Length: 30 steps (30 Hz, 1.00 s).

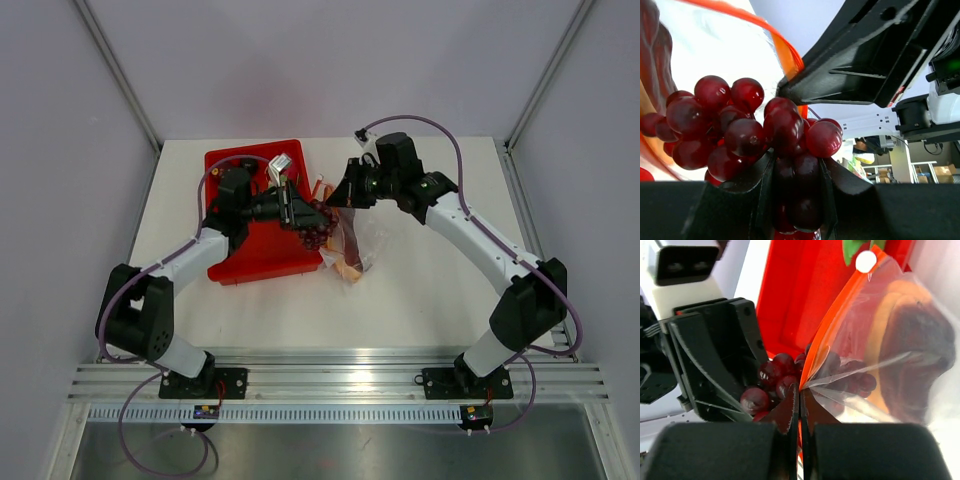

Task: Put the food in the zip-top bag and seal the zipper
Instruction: Place the fake fruit in the zipper food storage bag.

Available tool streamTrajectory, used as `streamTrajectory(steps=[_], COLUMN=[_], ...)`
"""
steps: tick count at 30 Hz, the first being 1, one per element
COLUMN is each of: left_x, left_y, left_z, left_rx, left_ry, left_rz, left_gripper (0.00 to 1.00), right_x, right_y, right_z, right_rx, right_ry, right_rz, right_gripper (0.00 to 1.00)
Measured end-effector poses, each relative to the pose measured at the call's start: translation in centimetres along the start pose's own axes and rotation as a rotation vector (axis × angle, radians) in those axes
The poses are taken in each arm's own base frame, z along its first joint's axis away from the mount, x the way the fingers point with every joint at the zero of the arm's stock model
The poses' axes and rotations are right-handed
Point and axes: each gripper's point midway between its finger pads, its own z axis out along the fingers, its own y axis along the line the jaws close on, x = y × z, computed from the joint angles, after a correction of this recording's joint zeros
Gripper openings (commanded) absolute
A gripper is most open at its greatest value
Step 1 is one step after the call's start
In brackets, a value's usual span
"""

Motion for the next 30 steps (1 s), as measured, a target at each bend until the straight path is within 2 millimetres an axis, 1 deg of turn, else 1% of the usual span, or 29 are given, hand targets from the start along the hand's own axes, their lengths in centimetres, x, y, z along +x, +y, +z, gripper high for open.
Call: streamTrajectory(steps=[5,7,10,13,14,16,20,27,30], left_x=[0.2,0.4,0.6,0.8,0.8,0.8,0.5,-0.8,-1.3], left_y=[-0.2,0.2,1.5,2.6,2.8,3.0,3.5,4.5,4.4], left_z=[0.1,0.2,0.6,0.9,0.9,1.0,1.1,1.2,1.1], left_rx=[0.023,0.021,0.004,-0.015,-0.022,-0.032,-0.069,-0.151,-0.170], left_ry=[0.021,0.031,0.043,0.048,0.047,0.045,0.027,-0.049,-0.080], left_rz=[-0.002,-0.015,-0.050,-0.082,-0.090,-0.105,-0.132,-0.178,-0.196], left_gripper=[0.05,0.04,0.04,0.04,0.02,0.01,0.01,0.01,0.01], right_x=[-0.3,-0.5,-0.3,0.2,0.4,0.7,1.4,4.4,4.9], right_y=[1.6,2.5,3.6,4.3,4.5,4.8,5.1,4.3,4.0], right_z=[-0.3,-0.5,-0.9,-1.1,-1.2,-1.2,-1.1,-0.2,0.0], right_rx=[-0.083,-0.126,-0.184,-0.220,-0.228,-0.242,-0.255,-0.248,-0.244], right_ry=[-0.003,-0.005,0.008,0.029,0.036,0.047,0.066,0.140,0.151], right_rz=[-0.038,-0.053,-0.074,-0.088,-0.093,-0.101,-0.109,-0.087,-0.083], right_gripper=[0.00,0.00,0.00,0.00,0.00,0.00,0.00,0.00,0.00])
